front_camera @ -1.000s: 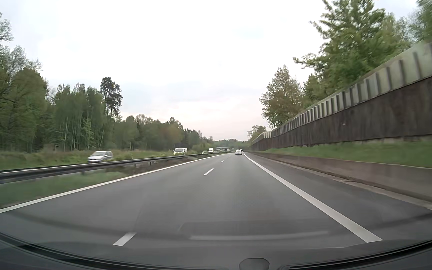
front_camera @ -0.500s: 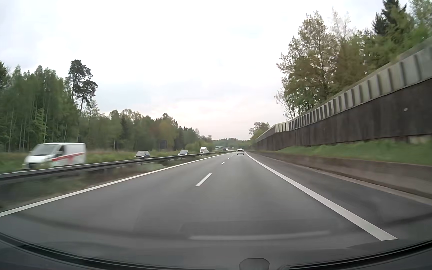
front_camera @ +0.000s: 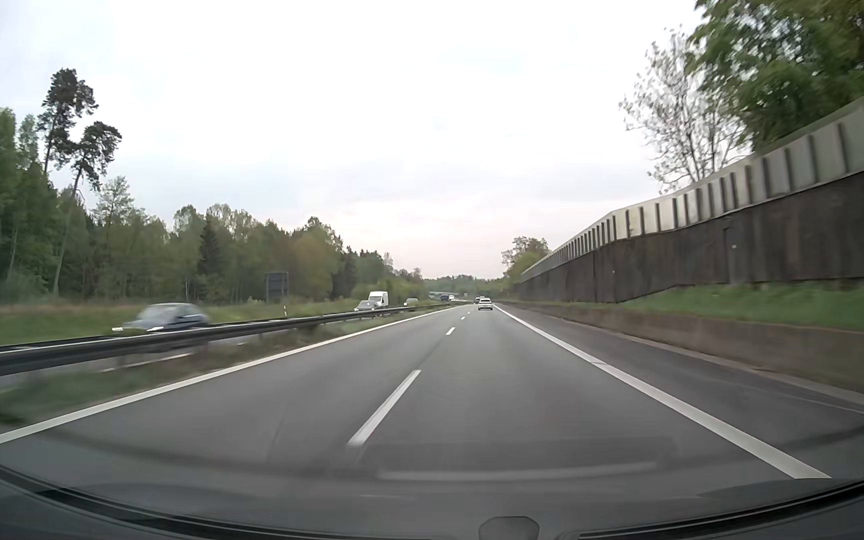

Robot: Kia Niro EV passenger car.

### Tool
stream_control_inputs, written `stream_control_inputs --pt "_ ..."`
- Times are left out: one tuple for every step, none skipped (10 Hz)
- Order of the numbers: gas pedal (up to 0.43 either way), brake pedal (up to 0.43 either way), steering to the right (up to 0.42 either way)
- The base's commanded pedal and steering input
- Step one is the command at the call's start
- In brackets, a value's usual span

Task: Follow the waypoints while adhering to traffic rules and regulations

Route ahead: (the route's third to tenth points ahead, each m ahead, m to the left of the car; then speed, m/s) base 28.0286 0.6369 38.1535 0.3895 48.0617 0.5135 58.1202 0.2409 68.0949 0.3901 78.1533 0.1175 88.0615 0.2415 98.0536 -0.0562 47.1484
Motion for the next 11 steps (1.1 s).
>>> stream_control_inputs --pt "0.52 0.0 -0.001" --pt "0.52 0.0 -0.001" --pt "0.52 0.0 -0.001" --pt "0.52 0.0 -0.001" --pt "0.52 0.0 -0.001" --pt "0.5 0.0 0.0" --pt "0.5 0.0 0.0" --pt "0.488 0.0 0.0" --pt "0.469 0.0 0.0" --pt "0.441 0.0 0.001" --pt "0.441 0.0 0.002"
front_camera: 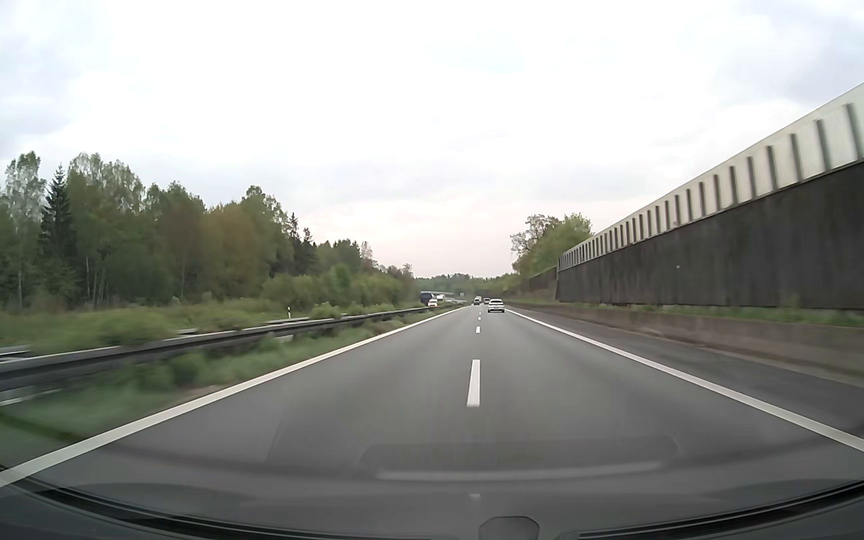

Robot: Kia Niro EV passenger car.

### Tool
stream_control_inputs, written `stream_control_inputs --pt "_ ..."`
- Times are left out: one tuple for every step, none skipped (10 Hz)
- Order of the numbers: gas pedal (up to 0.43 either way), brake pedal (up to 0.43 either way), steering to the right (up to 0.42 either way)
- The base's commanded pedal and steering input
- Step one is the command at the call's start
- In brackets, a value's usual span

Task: Follow the waypoints while adhering to traffic rules and regulations

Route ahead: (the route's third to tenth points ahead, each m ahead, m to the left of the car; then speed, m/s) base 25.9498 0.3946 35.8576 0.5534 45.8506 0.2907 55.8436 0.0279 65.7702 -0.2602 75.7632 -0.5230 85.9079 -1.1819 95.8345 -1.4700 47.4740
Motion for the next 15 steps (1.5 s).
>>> stream_control_inputs --pt "0.441 0.0 0.003" --pt "0.441 0.0 0.004" --pt "0.441 0.0 0.003" --pt "0.441 0.0 0.003" --pt "0.469 0.0 0.003" --pt "0.48 0.0 0.003" --pt "0.488 0.0 0.003" --pt "0.488 0.0 0.003" --pt "0.488 0.0 0.003" --pt "0.488 0.0 0.002" --pt "0.488 0.0 0.003" --pt "0.488 0.0 0.002" --pt "0.488 0.0 0.002" --pt "0.488 0.0 0.001" --pt "0.488 0.0 0.0"
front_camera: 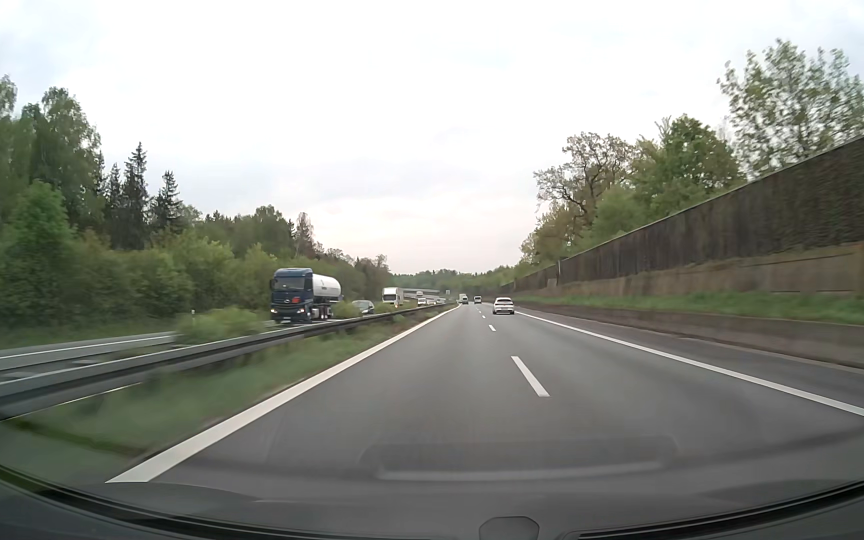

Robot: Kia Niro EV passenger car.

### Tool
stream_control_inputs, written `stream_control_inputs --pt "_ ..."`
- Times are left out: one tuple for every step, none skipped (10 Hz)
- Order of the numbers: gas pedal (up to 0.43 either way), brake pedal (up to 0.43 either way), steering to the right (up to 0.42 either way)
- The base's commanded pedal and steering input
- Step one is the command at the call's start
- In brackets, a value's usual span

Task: Follow the waypoints while adhering to traffic rules and regulations

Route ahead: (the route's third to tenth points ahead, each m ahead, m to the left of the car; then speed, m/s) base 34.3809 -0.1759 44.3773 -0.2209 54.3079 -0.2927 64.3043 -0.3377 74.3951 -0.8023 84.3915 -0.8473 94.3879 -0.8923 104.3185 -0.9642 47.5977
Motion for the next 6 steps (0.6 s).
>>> stream_control_inputs --pt "0.488 0.0 0.0" --pt "0.488 0.0 0.0" --pt "0.488 0.0 0.0" --pt "0.488 0.0 0.0" --pt "0.488 0.0 0.0" --pt "0.48 0.0 -0.001"
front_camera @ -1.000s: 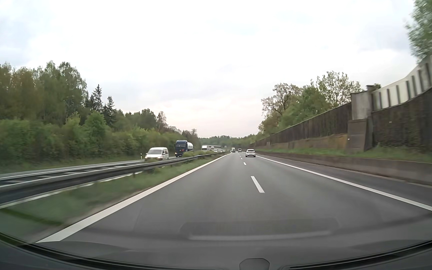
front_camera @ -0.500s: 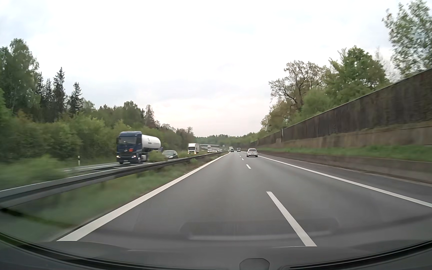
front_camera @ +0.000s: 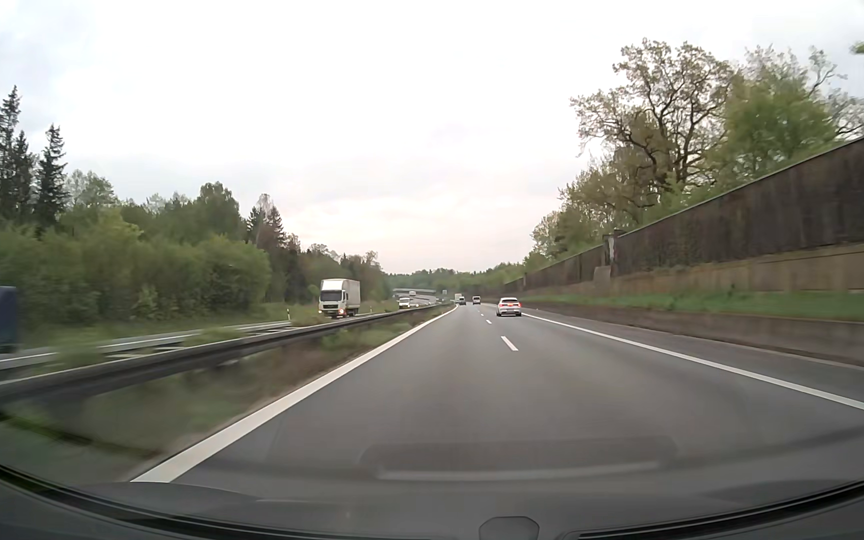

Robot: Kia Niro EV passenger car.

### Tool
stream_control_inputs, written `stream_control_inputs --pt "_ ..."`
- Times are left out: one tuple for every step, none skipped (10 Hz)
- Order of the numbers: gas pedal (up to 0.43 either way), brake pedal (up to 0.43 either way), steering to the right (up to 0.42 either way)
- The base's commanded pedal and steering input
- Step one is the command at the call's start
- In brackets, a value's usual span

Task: Follow the waypoints while adhering to traffic rules and regulations

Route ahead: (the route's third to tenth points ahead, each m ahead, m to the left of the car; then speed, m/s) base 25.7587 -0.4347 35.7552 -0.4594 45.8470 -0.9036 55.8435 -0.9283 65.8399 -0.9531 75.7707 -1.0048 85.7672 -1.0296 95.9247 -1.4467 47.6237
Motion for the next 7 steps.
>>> stream_control_inputs --pt "0.461 0.0 -0.001" --pt "0.441 0.0 -0.001" --pt "0.409 0.0 -0.001" --pt "0.398 0.0 -0.001" --pt "0.331 0.0 -0.001" --pt "0.209 0.0 -0.001" --pt "0.039 0.0 -0.001"
